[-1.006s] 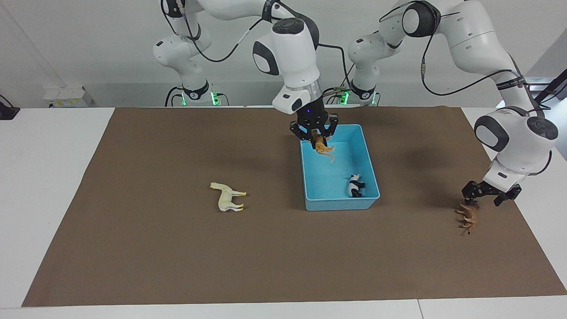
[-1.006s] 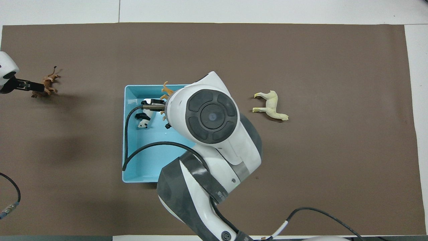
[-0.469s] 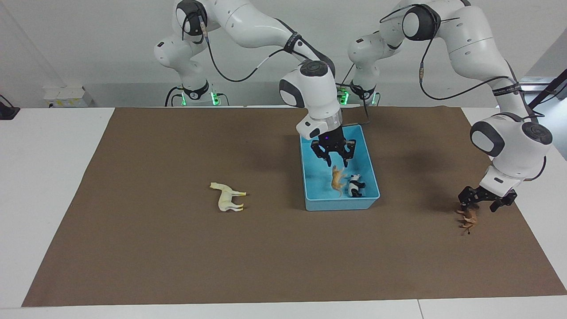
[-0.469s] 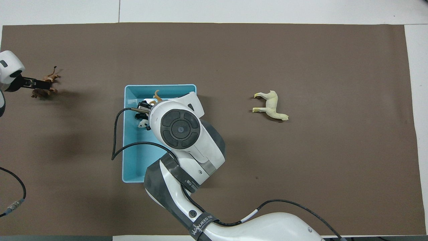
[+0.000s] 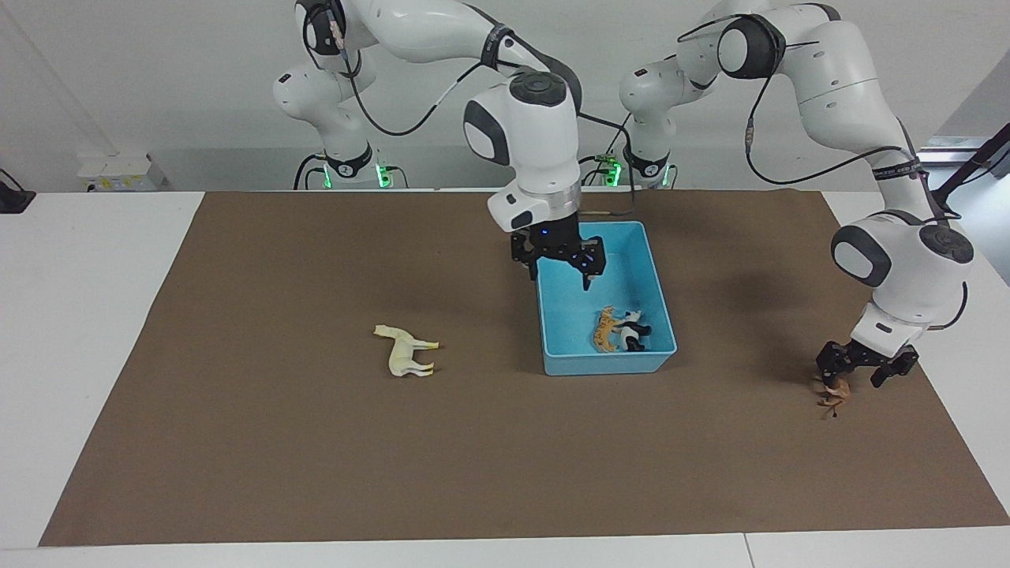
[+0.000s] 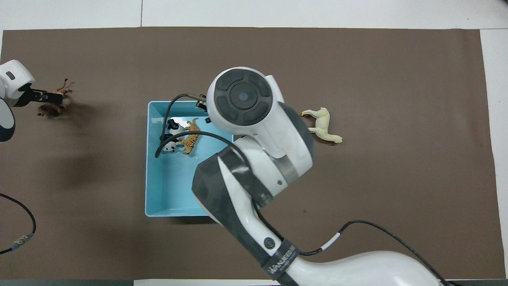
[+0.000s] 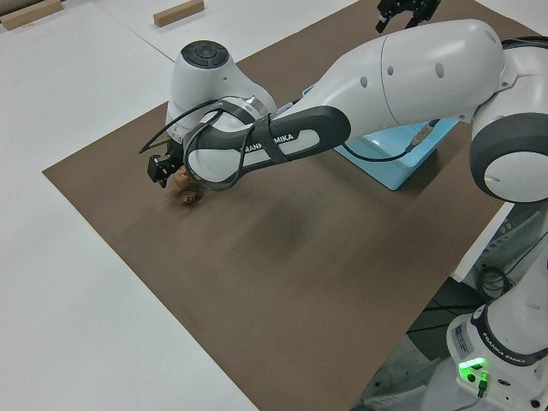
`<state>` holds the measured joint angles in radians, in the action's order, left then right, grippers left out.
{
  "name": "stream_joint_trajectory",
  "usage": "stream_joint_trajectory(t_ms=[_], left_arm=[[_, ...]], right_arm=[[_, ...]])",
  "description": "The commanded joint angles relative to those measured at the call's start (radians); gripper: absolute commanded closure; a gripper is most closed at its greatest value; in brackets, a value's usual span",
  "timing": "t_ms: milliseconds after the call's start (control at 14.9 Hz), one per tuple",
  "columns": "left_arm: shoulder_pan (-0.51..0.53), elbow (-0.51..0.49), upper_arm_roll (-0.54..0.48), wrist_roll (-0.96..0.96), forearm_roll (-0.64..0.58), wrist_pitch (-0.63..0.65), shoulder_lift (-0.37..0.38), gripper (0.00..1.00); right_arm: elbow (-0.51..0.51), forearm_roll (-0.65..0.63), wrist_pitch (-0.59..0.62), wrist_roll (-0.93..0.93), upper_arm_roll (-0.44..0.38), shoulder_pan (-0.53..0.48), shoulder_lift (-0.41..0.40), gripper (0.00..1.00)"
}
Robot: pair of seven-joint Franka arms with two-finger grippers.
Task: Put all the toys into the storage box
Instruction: 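Grasp the cream horse with the right gripper while the left gripper grasps the brown horse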
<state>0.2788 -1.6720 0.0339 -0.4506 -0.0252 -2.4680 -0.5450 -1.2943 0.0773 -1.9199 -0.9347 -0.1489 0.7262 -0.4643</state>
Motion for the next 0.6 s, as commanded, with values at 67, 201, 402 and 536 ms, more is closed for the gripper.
stream_joint_trajectory(t_ms=[67, 201, 402, 536], left_arm=[[-0.012, -0.048, -0.006, 0.016, 0.013, -0.078, -0.007, 0.30], [-0.010, -0.060, -0.006, 0.016, 0.013, -0.078, -0.004, 0.48], [-0.007, -0.081, -0.006, 0.021, 0.013, -0.080, 0.002, 0.57], [-0.006, -0.086, -0.008, 0.042, 0.013, -0.078, 0.004, 0.70]], right_arm=[[-0.138, -0.083, 0.033, 0.230, -0.008, -0.117, 0.059, 0.00], [-0.282, -0.083, -0.087, 0.299, -0.008, -0.184, 0.104, 0.00], [-0.569, -0.085, -0.373, 0.367, -0.008, -0.257, 0.164, 0.00], [-0.606, -0.085, -0.432, 0.381, -0.008, -0.271, 0.136, 0.00]])
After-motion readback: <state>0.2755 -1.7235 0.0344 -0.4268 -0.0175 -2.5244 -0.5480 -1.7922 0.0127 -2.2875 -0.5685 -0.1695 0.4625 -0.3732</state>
